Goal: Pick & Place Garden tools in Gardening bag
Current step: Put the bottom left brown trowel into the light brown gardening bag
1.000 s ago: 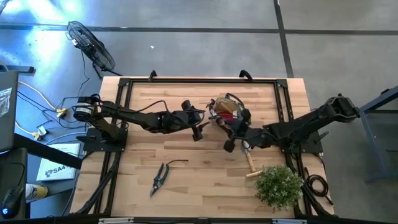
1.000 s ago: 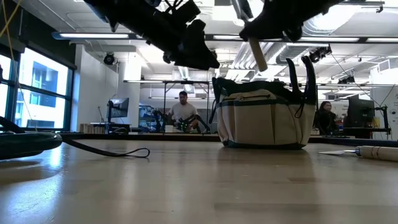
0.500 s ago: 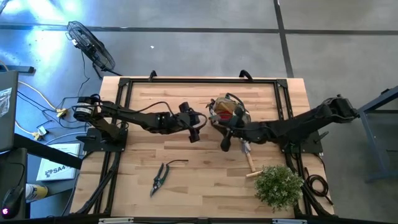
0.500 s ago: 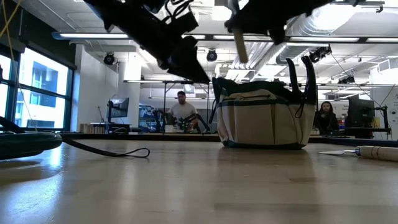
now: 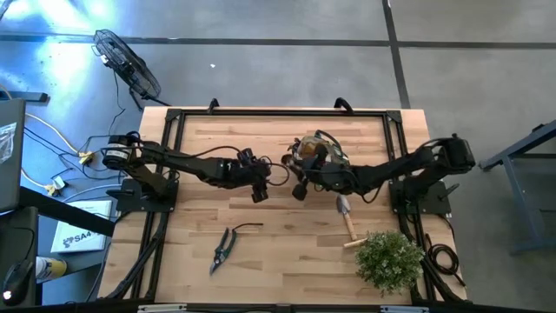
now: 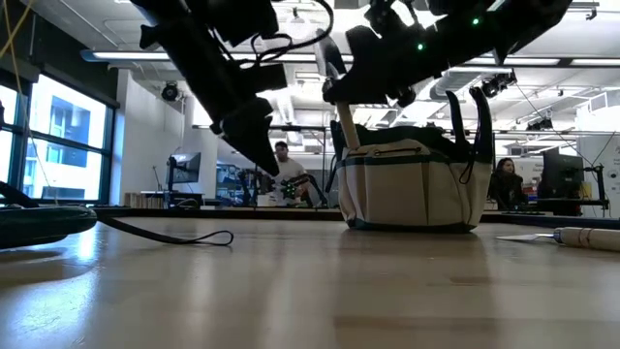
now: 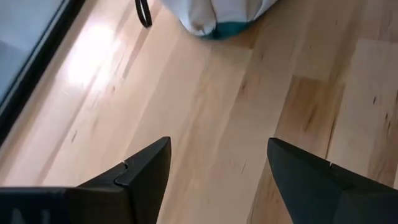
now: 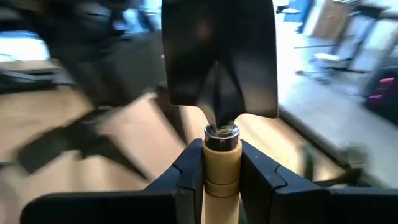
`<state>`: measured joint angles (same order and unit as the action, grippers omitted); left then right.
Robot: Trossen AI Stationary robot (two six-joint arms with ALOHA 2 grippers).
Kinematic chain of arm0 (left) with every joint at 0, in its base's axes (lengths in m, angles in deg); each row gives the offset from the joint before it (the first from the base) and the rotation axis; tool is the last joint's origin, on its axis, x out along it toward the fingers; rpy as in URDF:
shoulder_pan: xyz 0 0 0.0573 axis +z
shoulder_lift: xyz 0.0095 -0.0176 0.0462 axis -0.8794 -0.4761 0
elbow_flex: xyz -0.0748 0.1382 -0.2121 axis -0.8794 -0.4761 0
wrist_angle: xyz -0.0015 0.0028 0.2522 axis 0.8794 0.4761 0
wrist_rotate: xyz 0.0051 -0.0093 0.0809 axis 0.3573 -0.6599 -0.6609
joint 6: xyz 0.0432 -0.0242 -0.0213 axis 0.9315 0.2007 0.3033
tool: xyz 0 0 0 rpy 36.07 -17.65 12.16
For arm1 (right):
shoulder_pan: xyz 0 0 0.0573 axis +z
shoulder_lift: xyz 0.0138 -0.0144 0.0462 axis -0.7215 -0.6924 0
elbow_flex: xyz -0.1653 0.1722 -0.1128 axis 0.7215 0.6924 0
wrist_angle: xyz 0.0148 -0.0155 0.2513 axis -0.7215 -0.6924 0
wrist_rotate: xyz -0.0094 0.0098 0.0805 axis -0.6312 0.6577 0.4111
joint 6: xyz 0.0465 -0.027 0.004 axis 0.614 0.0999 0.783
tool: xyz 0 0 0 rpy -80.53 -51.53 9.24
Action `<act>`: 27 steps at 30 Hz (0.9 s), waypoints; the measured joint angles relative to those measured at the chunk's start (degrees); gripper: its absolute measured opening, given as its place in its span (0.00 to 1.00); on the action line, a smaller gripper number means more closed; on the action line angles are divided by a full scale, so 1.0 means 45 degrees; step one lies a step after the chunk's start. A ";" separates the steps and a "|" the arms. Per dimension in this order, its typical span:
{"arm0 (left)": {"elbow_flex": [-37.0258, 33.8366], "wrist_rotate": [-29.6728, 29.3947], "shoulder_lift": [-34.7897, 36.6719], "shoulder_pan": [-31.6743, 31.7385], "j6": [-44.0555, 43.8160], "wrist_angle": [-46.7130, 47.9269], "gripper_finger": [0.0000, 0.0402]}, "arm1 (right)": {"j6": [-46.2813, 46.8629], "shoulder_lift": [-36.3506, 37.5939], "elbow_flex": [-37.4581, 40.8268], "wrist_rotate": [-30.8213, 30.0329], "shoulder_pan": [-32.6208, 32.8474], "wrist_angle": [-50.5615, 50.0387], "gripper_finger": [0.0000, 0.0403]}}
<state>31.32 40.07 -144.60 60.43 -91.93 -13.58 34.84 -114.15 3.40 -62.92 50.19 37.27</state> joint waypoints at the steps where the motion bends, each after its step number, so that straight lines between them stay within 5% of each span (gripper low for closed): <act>1: 0.0000 0.0065 0.0000 0.0002 -0.0055 0.0054 0.64 | -0.0203 0.0000 0.0000 -0.0265 -0.0089 0.0039 0.14; 27: 0.0000 0.0375 0.0000 0.0002 0.0105 -0.0024 0.64 | -0.1097 -0.1316 0.0005 -0.0449 -0.1816 0.1229 0.14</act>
<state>31.32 41.76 -144.60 60.44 -91.46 -13.68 29.90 -120.07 3.42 -64.94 42.02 42.79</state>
